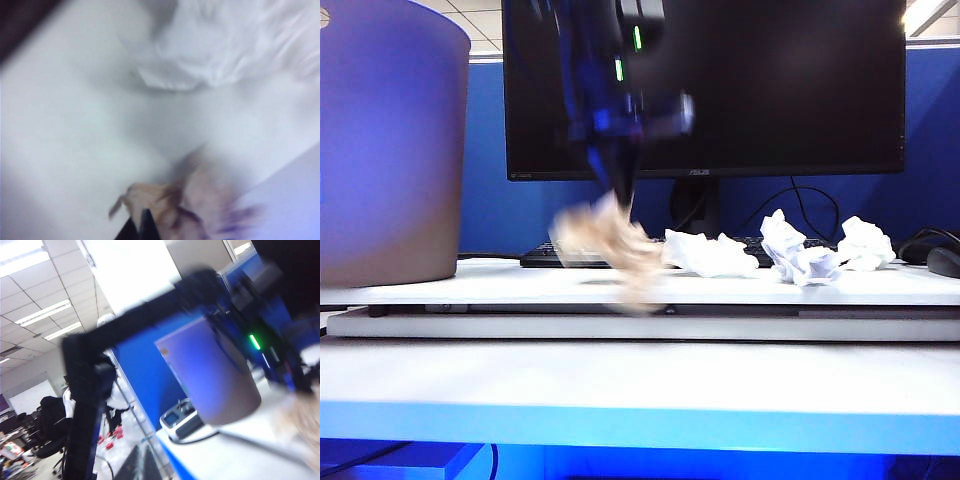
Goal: Pick up all paper balls from the table and place them in the pink trash can.
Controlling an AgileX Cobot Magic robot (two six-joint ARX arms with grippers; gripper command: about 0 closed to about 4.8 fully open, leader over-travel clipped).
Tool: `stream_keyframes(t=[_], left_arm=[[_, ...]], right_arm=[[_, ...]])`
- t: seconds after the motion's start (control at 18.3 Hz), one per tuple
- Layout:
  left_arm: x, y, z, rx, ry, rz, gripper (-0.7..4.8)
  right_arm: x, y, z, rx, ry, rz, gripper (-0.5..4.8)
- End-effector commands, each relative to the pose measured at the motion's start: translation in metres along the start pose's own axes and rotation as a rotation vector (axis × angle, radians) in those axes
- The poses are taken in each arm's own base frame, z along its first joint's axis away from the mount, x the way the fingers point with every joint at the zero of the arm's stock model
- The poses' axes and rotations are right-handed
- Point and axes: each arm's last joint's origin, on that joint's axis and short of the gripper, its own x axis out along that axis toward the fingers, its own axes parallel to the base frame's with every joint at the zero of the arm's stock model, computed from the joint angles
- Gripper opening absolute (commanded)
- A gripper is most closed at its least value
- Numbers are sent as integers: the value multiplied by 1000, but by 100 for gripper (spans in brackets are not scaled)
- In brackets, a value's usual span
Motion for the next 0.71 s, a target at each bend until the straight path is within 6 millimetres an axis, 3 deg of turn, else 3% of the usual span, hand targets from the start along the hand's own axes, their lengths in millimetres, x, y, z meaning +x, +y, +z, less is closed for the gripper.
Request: stream_keyframes(t=[0.05,0.22,0.44,0.71], left_arm=[[-59,4,6,-6,-166,43,-6],[-115,6,6,-13,-312,80,-6],[-175,8,-7,-18,-425,181,-6],[-220,13,-32,-61,-425,437,-6]], right_arm=[[0,-1,-1,-2,15,-4,-5],[0,-4,-3,-6,21,-29,-5],[0,-6,-3,-7,6,-51,-5],[0,-7,-1,-25,-54,-92,-5]])
